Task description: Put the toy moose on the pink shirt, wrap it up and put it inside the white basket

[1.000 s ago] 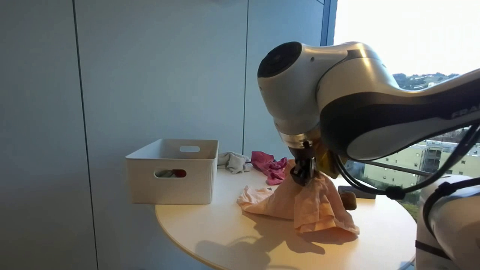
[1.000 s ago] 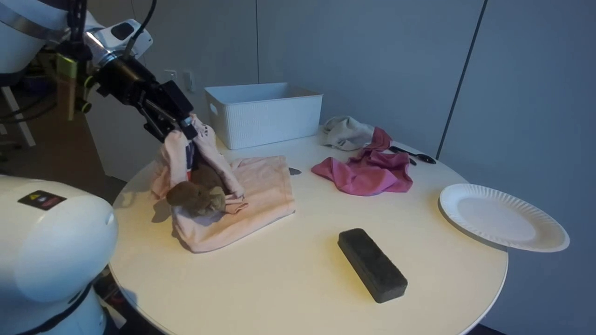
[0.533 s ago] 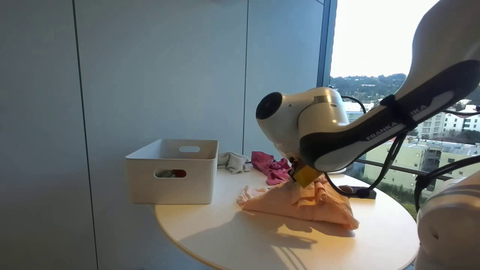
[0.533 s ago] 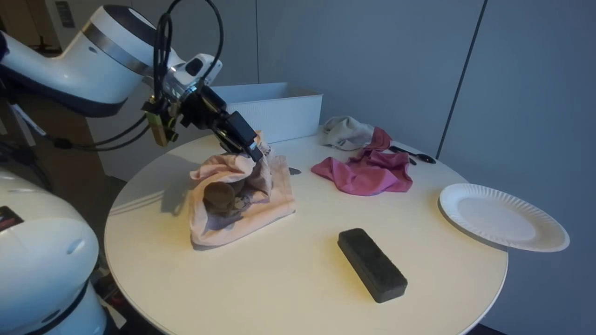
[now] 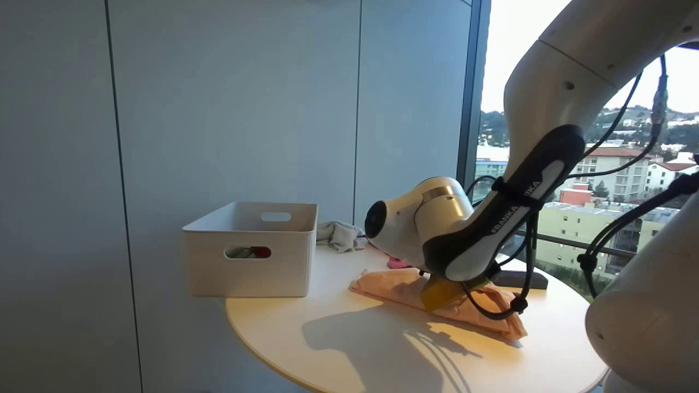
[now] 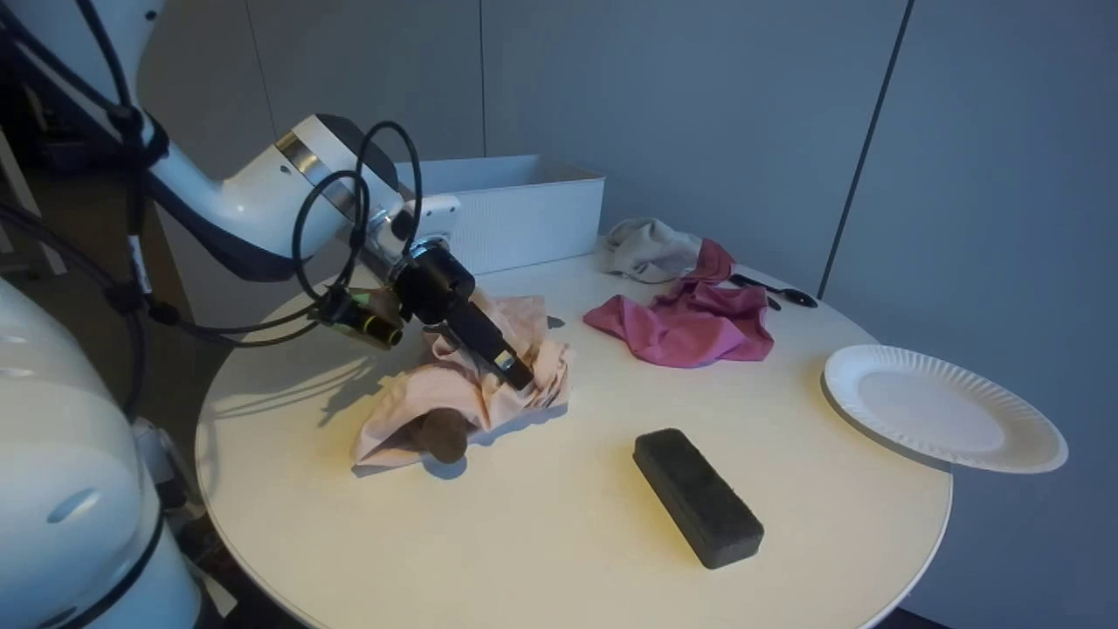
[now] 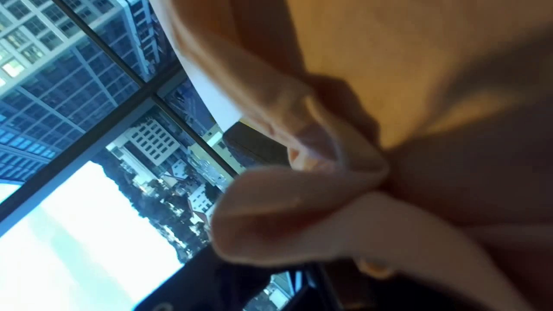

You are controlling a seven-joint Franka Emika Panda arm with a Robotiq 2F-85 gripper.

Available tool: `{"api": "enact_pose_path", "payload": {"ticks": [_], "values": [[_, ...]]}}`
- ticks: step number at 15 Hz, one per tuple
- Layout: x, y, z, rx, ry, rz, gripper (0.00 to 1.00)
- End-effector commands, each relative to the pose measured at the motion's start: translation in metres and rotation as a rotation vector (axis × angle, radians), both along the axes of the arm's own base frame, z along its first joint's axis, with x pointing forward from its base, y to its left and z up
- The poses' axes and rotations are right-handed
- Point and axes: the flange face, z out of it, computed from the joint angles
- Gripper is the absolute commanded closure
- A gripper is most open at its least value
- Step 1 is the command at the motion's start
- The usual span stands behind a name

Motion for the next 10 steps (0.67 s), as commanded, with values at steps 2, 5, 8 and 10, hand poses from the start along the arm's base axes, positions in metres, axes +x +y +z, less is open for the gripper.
{"api": "enact_pose_path", "payload": {"ticks": [2, 5, 8, 10], "values": [[-0.0003, 0.0018, -0.0085, -0.035, 0.013, -0.087, 0.52], [0.0040, 0.0007, -0.0097, -0.045, 0.020, -0.122, 0.42], [0.0041, 0.0008, -0.0097, -0.044, 0.019, -0.123, 0.42], [0.0041, 0.0008, -0.0097, -0.044, 0.019, -0.124, 0.42]]}}
